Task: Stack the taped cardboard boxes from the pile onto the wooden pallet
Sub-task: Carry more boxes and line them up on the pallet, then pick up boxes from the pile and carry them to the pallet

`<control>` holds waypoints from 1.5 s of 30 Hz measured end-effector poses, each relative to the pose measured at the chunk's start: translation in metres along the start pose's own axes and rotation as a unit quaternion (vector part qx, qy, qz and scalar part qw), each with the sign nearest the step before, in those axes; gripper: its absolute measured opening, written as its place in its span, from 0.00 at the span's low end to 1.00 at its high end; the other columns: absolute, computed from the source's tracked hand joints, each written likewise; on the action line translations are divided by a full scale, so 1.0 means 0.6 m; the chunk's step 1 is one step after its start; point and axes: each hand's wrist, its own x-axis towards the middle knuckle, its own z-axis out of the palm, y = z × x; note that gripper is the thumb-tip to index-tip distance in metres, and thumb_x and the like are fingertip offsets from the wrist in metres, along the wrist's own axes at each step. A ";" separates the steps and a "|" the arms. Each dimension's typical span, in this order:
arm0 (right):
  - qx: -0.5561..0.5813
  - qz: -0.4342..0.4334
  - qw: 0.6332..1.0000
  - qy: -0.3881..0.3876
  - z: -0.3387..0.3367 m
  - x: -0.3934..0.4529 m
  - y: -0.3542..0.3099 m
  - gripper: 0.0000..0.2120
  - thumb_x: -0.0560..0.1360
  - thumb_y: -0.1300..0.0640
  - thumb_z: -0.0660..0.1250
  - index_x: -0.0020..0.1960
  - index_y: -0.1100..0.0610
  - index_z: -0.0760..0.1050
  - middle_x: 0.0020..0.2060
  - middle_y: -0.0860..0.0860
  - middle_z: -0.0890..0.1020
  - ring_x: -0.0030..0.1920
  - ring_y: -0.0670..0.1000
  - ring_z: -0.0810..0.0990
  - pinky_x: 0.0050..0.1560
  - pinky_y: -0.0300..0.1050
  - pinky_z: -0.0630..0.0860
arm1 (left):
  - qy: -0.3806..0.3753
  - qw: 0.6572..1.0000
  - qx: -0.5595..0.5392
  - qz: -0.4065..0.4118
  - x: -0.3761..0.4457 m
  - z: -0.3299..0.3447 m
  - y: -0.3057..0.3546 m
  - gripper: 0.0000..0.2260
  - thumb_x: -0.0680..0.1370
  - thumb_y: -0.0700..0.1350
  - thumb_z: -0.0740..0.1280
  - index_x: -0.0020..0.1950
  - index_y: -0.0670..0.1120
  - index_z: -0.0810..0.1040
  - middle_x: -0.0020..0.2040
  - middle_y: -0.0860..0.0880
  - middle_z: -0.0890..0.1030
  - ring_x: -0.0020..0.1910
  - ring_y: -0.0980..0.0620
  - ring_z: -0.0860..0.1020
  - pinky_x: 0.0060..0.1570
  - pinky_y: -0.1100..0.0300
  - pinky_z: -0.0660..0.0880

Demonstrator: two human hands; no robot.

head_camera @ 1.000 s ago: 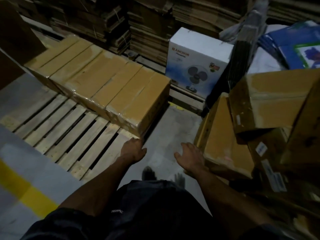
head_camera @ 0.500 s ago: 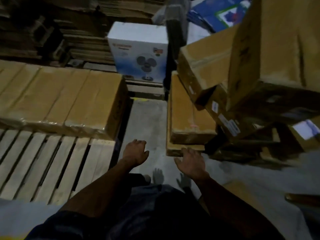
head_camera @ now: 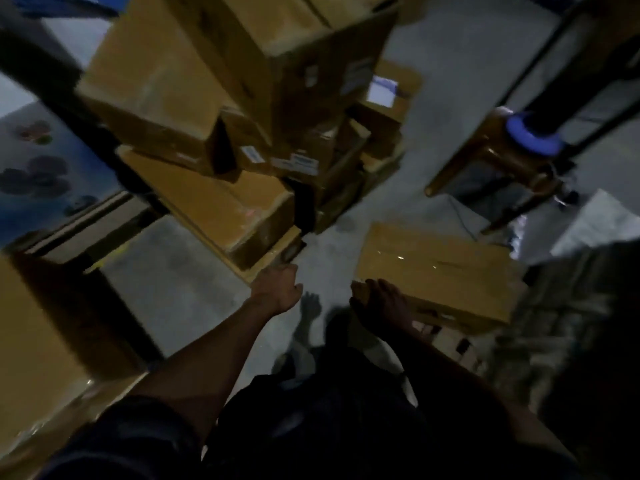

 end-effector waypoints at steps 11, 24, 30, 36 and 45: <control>0.178 0.233 0.948 0.122 -0.004 -0.033 0.198 0.26 0.78 0.40 0.63 0.68 0.55 0.70 0.65 0.55 0.75 0.62 0.59 0.76 0.54 0.50 0.72 | -0.058 0.978 0.090 0.179 0.206 -0.037 0.286 0.23 0.81 0.51 0.61 0.73 0.41 0.66 0.69 0.39 0.73 0.64 0.40 0.74 0.60 0.49 0.74; 0.425 0.446 0.773 0.150 0.002 0.056 0.282 0.30 0.76 0.37 0.63 0.72 0.51 0.68 0.64 0.55 0.77 0.63 0.59 0.76 0.61 0.53 0.74 | -0.149 0.953 0.100 0.243 0.457 -0.010 0.472 0.25 0.82 0.50 0.62 0.75 0.39 0.64 0.73 0.39 0.69 0.70 0.40 0.70 0.66 0.50 0.68; 0.572 0.571 0.557 0.190 0.092 0.212 0.289 0.35 0.77 0.43 0.68 0.78 0.55 0.60 0.75 0.55 0.67 0.74 0.58 0.66 0.72 0.54 0.65 | -0.220 0.952 0.040 0.211 0.679 0.086 0.491 0.25 0.81 0.53 0.64 0.74 0.41 0.66 0.71 0.39 0.71 0.67 0.38 0.72 0.65 0.50 0.70; 0.625 0.597 0.428 0.265 0.230 0.396 0.326 0.46 0.73 0.44 0.73 0.80 0.57 0.52 0.78 0.56 0.59 0.77 0.58 0.60 0.74 0.51 0.60 | -0.226 0.949 -0.021 0.219 0.875 0.209 0.481 0.31 0.77 0.57 0.68 0.75 0.44 0.65 0.73 0.43 0.70 0.70 0.41 0.69 0.69 0.49 0.66; 0.606 0.609 0.343 0.379 0.390 0.570 0.404 0.60 0.65 0.43 0.80 0.81 0.55 0.44 0.79 0.57 0.55 0.78 0.58 0.56 0.75 0.57 0.61 | -0.271 0.907 -0.025 0.321 1.035 0.387 0.517 0.41 0.71 0.55 0.75 0.77 0.42 0.59 0.72 0.45 0.69 0.67 0.46 0.71 0.63 0.59 0.70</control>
